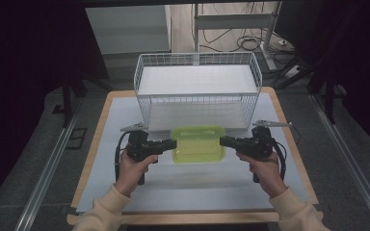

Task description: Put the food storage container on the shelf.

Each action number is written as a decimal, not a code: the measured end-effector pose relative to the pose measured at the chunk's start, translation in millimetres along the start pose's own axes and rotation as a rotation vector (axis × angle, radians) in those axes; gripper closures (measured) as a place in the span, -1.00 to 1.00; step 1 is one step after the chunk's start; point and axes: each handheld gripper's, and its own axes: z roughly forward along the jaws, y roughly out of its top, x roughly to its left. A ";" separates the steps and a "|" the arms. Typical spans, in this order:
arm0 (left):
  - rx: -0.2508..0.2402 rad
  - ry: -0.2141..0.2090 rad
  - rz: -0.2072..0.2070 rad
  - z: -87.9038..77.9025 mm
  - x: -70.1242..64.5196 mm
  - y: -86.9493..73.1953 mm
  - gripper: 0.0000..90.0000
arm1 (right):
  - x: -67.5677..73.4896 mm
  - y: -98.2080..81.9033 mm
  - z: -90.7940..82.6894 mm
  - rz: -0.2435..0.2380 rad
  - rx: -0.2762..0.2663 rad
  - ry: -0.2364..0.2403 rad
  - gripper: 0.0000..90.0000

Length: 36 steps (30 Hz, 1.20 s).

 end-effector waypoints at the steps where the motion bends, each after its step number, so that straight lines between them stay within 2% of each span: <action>1: -0.001 0.001 0.002 -0.4 -0.7 1.5 0.79 | 0.8 2.0 -0.6 -0.001 -0.003 -0.001 0.80; 18: -0.018 0.006 0.021 -4.1 -5.9 20.7 0.79 | 7.2 22.2 -5.5 -0.024 -0.017 -0.011 0.80; 36: -0.019 0.012 0.029 -3.6 -5.3 37.3 0.79 | 7.2 36.2 -4.7 -0.020 -0.029 -0.018 0.80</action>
